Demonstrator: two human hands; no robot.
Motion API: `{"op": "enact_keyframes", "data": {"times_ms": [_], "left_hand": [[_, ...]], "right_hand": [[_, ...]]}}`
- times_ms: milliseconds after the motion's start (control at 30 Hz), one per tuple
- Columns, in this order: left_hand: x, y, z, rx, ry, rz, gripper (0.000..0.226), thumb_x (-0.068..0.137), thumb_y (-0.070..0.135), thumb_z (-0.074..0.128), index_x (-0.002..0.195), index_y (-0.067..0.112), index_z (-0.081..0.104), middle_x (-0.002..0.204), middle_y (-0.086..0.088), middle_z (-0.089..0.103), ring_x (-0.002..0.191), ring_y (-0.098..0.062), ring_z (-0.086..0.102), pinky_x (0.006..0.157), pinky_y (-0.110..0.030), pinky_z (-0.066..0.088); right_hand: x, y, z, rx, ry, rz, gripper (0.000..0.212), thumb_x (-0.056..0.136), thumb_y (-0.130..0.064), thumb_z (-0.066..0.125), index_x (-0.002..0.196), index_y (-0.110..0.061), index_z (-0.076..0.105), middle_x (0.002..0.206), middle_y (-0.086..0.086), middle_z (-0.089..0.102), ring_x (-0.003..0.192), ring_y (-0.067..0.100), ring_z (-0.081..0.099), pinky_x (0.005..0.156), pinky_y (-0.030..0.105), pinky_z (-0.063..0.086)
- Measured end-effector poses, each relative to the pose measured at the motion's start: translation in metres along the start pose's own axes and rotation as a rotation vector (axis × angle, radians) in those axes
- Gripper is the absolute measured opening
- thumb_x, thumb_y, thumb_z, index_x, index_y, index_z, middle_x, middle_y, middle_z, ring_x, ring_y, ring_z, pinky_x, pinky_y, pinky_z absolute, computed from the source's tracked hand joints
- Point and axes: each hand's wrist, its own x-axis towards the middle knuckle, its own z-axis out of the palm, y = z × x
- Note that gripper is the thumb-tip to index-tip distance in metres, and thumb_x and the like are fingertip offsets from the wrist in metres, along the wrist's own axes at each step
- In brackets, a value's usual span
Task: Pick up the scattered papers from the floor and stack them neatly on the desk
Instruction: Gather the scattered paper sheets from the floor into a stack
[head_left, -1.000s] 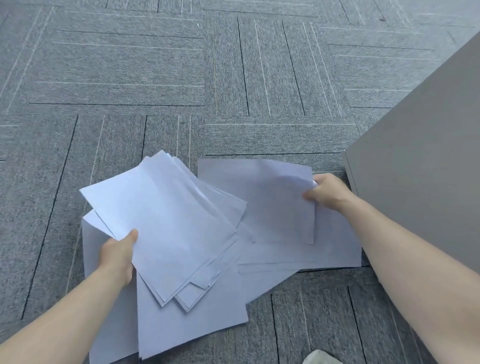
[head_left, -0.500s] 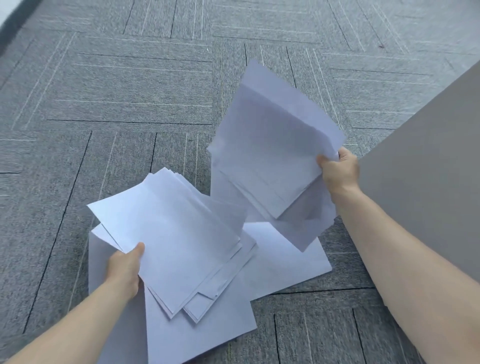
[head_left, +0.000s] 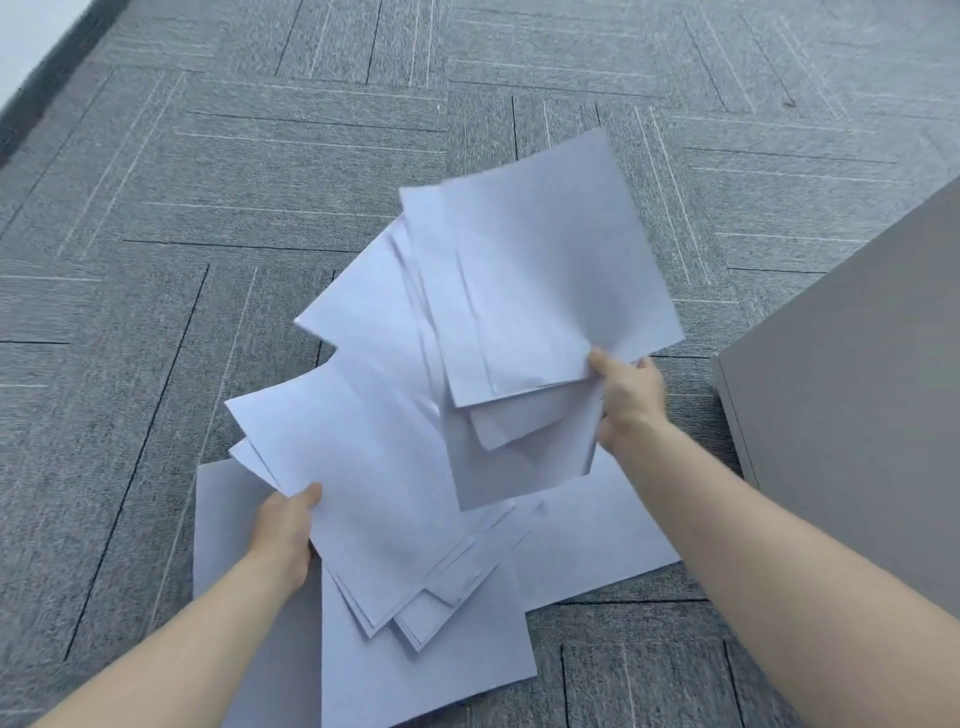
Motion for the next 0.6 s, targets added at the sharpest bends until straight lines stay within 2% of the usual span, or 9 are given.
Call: {"op": "enact_keyframes", "data": {"times_ms": [133,267,333,433,500,533,600], "left_hand": [[-0.004,0.002,0.003,-0.100,-0.087,-0.049,0.016,0.090,0.013,0.049,0.097,0.010,0.064,0.097,-0.010,0.067,0.082,-0.026,0.063,0.079,-0.038,0.050],[-0.014,0.005,0.003,-0.138,-0.199,-0.094,0.033,0.062,0.018,0.054,0.092,0.008,0.061,0.085,-0.011,0.066,0.075,-0.028,0.061,0.074,-0.035,0.047],[-0.016,0.005,0.004,-0.159,-0.258,-0.084,0.038,0.067,0.019,0.058,0.103,0.008,0.065,0.094,-0.011,0.072,0.086,-0.029,0.067,0.083,-0.038,0.050],[-0.012,0.003,0.007,-0.167,-0.241,-0.072,0.042,0.080,0.020,0.068,0.119,0.007,0.065,0.113,-0.013,0.071,0.105,-0.029,0.067,0.099,-0.046,0.048],[-0.009,0.001,0.008,-0.126,-0.191,-0.053,0.048,0.076,0.020,0.075,0.121,0.007,0.064,0.116,-0.012,0.071,0.108,-0.029,0.067,0.101,-0.049,0.046],[-0.006,-0.001,0.007,-0.100,-0.164,-0.051,0.051,0.073,0.020,0.078,0.121,0.007,0.064,0.116,-0.012,0.071,0.108,-0.029,0.067,0.101,-0.050,0.047],[-0.006,-0.002,0.006,-0.053,-0.140,-0.068,0.058,0.067,0.024,0.083,0.120,0.008,0.064,0.115,-0.010,0.072,0.107,-0.030,0.067,0.099,-0.050,0.048]], "right_hand": [[-0.026,0.049,0.010,-0.094,-0.049,0.126,0.021,0.084,-0.003,0.068,0.078,-0.014,0.051,0.083,0.007,0.059,0.085,0.022,0.058,0.090,0.048,0.053],[-0.046,0.073,0.016,-0.186,-0.117,0.192,0.020,0.085,-0.004,0.067,0.078,-0.014,0.052,0.077,0.002,0.062,0.072,0.020,0.059,0.075,0.034,0.052],[-0.051,0.083,0.015,-0.236,-0.204,0.250,0.014,0.083,-0.002,0.069,0.089,-0.012,0.060,0.084,0.003,0.071,0.076,0.021,0.067,0.075,0.034,0.056],[-0.057,0.093,0.013,-0.398,-0.304,0.311,0.029,0.072,-0.004,0.075,0.099,-0.004,0.067,0.094,0.010,0.075,0.080,0.024,0.072,0.072,0.034,0.059],[-0.060,0.097,0.010,-0.486,-0.351,0.316,0.024,0.074,0.000,0.073,0.097,-0.005,0.070,0.084,0.005,0.074,0.072,0.021,0.069,0.066,0.028,0.055],[-0.061,0.098,0.009,-0.521,-0.375,0.336,0.024,0.074,0.001,0.073,0.098,-0.005,0.069,0.084,0.006,0.073,0.073,0.022,0.068,0.067,0.028,0.054],[-0.061,0.101,0.007,-0.603,-0.432,0.397,0.034,0.071,-0.006,0.077,0.103,-0.008,0.066,0.093,0.009,0.074,0.078,0.025,0.066,0.071,0.032,0.050]]}}
